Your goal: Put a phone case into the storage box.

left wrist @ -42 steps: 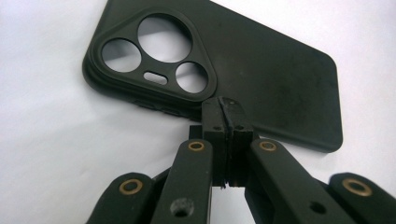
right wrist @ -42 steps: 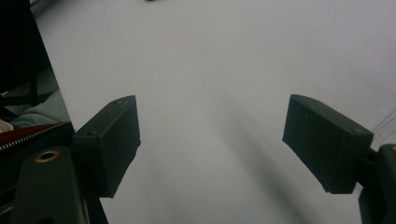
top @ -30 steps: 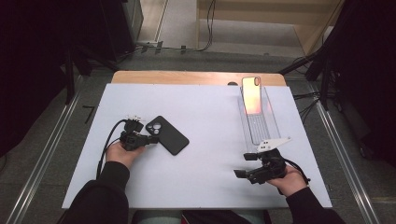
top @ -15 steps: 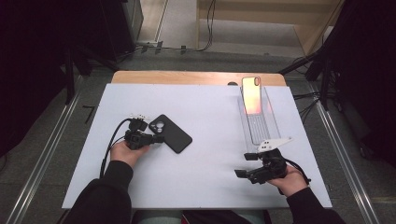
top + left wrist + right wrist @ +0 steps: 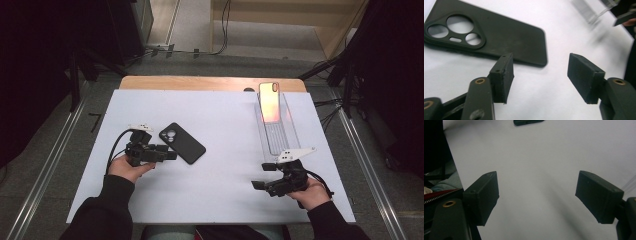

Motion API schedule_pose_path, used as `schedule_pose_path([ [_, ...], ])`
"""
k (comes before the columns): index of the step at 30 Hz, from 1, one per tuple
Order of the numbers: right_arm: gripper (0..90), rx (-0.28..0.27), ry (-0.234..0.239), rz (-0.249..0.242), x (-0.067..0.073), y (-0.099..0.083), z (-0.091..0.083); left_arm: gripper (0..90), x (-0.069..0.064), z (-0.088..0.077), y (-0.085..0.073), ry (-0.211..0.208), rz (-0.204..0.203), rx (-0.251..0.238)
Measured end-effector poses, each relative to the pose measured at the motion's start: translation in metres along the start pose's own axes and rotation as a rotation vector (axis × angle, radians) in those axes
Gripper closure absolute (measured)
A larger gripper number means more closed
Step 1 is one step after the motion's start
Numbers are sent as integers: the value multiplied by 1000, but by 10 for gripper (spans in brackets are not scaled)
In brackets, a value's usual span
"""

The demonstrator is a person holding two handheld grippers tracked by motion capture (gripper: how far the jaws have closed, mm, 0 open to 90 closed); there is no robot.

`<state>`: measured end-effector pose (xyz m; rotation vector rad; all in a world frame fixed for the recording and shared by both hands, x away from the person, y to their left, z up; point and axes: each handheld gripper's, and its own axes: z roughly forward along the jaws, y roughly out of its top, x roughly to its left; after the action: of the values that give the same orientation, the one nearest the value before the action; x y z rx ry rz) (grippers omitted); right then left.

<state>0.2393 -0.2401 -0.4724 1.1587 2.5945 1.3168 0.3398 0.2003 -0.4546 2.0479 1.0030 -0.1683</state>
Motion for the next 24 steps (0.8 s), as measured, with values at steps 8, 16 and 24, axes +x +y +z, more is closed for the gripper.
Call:
schedule_pose_path([
  [8, 170, 0, -7, 7, -1, -1, -2, 357, -17, -10, -15, -38, 29, 8],
  [16, 170, -4, -11, -1, -1, -3, -4, 318, -33, -18, -29, -60, 48, 27],
  [24, 169, -15, -4, 4, -1, -5, -6, 273, -43, -26, -47, -50, 57, 26],
])
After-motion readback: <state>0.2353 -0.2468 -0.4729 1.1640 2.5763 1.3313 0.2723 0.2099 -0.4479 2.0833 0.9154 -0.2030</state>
